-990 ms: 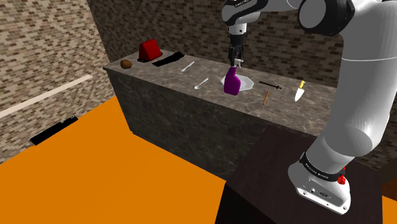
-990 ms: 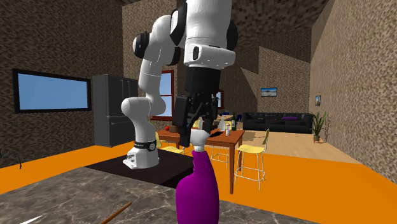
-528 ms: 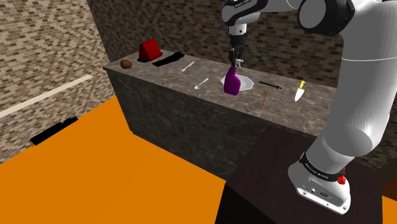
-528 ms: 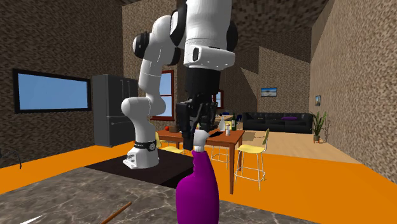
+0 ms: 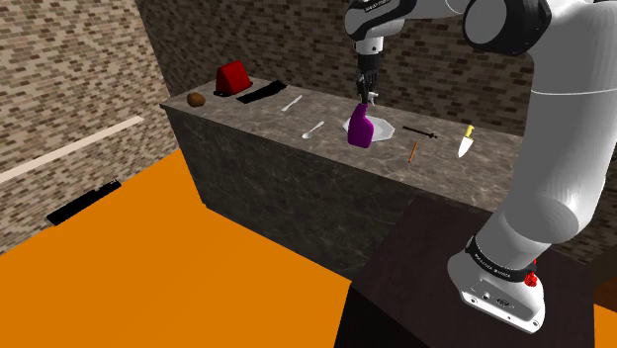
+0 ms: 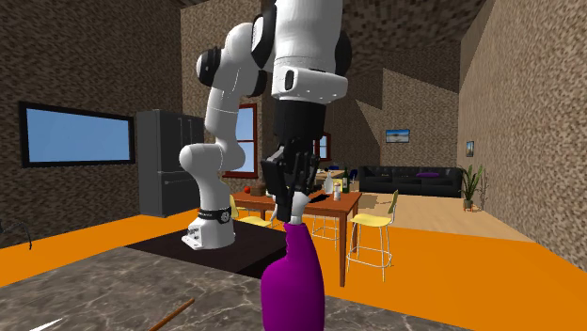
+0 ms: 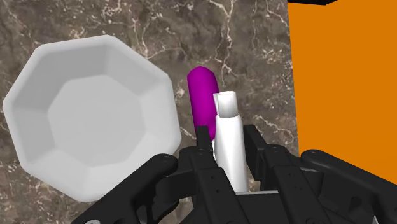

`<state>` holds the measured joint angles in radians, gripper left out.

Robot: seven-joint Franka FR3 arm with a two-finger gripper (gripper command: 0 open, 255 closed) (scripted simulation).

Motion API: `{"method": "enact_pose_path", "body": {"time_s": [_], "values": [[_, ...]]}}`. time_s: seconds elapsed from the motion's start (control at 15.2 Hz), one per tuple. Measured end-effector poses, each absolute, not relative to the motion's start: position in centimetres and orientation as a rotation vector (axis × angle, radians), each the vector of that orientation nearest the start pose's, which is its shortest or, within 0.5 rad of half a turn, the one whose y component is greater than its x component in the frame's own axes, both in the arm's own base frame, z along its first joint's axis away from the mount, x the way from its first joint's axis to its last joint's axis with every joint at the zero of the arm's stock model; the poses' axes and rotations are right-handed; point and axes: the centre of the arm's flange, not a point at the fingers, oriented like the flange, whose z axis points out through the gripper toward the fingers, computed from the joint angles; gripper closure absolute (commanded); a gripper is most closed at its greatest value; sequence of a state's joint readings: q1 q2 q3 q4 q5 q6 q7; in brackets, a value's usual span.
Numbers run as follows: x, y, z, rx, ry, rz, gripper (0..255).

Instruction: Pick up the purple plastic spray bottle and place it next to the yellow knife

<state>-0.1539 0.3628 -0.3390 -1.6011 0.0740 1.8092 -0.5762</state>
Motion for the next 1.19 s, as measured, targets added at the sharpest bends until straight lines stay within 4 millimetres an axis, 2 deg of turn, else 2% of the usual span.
{"method": "enact_pose_path", "body": {"time_s": [0.2,0.99,1.19], "values": [[58.1,-27.8,42.5,-3.106,-0.114,0.218,255],[58.3,-27.8,48.8,-3.106,-0.114,0.218,255],[57.6,-28.0,50.4,-3.106,-0.115,0.219,255]]}}
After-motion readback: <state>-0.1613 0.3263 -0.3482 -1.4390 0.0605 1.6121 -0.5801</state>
